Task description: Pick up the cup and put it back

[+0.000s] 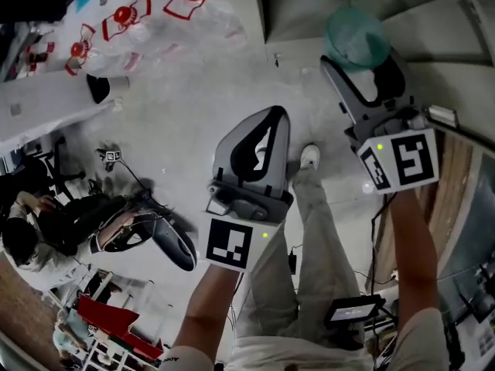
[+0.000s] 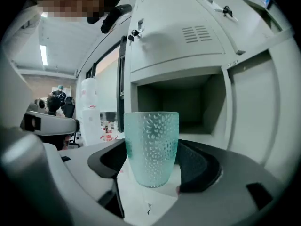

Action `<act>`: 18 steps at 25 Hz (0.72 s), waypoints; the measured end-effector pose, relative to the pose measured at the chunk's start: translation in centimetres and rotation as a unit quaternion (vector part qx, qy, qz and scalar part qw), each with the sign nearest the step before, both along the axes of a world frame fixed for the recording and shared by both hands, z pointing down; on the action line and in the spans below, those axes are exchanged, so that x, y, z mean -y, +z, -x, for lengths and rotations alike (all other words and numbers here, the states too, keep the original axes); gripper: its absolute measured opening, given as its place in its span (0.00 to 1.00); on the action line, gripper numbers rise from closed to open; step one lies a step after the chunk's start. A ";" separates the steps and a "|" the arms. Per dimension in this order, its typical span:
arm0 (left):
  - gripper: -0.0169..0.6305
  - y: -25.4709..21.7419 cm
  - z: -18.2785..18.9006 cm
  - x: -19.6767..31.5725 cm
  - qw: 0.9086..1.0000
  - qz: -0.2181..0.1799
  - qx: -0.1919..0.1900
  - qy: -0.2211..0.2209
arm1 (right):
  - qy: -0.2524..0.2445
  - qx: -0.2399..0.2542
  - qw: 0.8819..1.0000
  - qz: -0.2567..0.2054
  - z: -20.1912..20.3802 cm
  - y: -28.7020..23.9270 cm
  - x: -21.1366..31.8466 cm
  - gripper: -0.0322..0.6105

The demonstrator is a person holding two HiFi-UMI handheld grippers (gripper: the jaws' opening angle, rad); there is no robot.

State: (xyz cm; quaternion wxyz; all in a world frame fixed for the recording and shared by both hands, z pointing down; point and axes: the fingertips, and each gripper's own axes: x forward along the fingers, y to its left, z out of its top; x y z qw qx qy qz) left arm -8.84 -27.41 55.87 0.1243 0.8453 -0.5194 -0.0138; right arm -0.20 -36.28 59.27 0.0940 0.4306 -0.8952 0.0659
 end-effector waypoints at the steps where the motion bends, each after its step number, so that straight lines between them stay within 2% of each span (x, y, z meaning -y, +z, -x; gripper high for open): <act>1: 0.04 -0.3 0.1 -0.7 1.000 0.003 -0.001 0.004 | -0.001 0.001 1.000 0.003 -0.1 -0.6 -1.4 0.58; 6: 0.04 -3.4 0.7 -3.9 1.000 0.018 -0.005 0.011 | -0.010 -0.004 1.000 0.017 -1.7 -4.6 -8.2 0.58; 9: 0.04 -7.0 1.2 -5.1 1.000 0.010 -0.001 0.013 | -0.002 0.005 1.000 0.021 -2.9 -8.6 -10.9 0.58; 14: 0.04 -13.8 2.2 -6.3 1.000 -0.016 -0.012 0.003 | 0.030 -0.002 0.999 -0.016 -5.5 -16.6 -13.8 0.58; 18: 0.04 -18.7 2.7 -6.6 0.998 -0.055 -0.006 0.005 | 0.050 0.004 0.998 -0.049 -7.6 -22.5 -14.8 0.58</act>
